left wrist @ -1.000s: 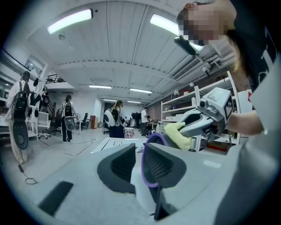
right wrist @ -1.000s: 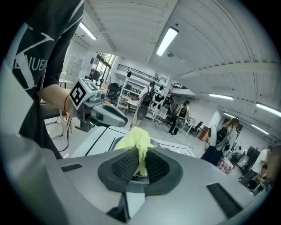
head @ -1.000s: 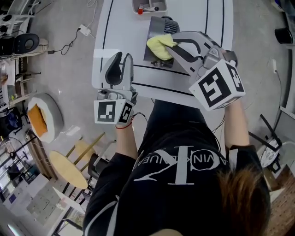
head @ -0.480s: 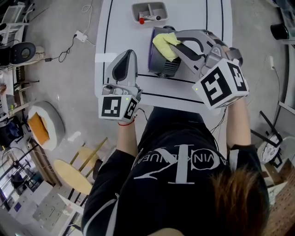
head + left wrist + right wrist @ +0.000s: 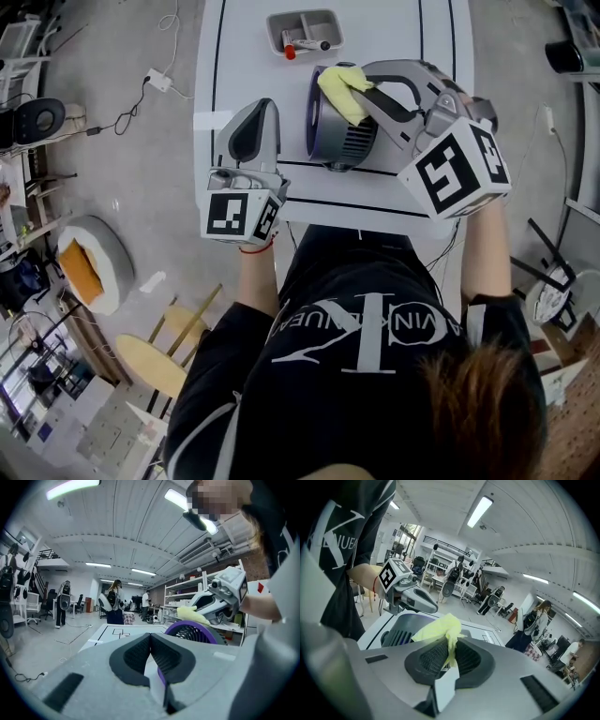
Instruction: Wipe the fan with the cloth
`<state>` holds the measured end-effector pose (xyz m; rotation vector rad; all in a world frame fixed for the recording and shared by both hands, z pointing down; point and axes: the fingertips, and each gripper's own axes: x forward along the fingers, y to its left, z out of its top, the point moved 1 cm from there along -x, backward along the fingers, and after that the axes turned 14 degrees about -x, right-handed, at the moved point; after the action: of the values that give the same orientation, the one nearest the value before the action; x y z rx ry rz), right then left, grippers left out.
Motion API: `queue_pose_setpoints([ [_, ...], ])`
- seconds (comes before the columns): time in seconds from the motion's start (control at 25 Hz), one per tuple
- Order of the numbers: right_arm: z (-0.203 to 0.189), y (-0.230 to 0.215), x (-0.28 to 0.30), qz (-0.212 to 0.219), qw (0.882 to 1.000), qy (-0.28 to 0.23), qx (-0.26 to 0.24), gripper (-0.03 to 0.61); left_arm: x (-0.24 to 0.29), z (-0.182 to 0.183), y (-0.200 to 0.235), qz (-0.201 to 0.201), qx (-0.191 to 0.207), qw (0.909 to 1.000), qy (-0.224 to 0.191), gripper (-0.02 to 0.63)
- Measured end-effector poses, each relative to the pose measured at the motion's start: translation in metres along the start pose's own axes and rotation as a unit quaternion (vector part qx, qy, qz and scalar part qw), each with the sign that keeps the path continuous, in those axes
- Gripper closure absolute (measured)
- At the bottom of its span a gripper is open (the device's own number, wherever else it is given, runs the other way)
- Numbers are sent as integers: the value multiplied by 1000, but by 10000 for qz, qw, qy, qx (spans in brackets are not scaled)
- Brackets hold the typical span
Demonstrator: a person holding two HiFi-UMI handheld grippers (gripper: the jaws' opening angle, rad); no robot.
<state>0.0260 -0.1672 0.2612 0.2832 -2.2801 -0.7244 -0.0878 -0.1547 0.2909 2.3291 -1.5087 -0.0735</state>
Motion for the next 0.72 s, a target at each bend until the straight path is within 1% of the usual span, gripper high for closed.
queue_pose_setpoints([
  [0.12,-6,0,3,-26,9999,12,157,546,7,-4,3,-74,-8,10000,38,604],
  [0.32,-28,4,19,0,9995,110,291,546,24,-20,15,-175,-7,9998,105,604],
  [0.52,-40,10,26,30,9988,226,437,548,32,-27,20,-287,-35,9995,160,605],
  [0.72,-43,-3,31,142,9978,309,563,548,46,-18,26,-399,-112,9989,236,604],
])
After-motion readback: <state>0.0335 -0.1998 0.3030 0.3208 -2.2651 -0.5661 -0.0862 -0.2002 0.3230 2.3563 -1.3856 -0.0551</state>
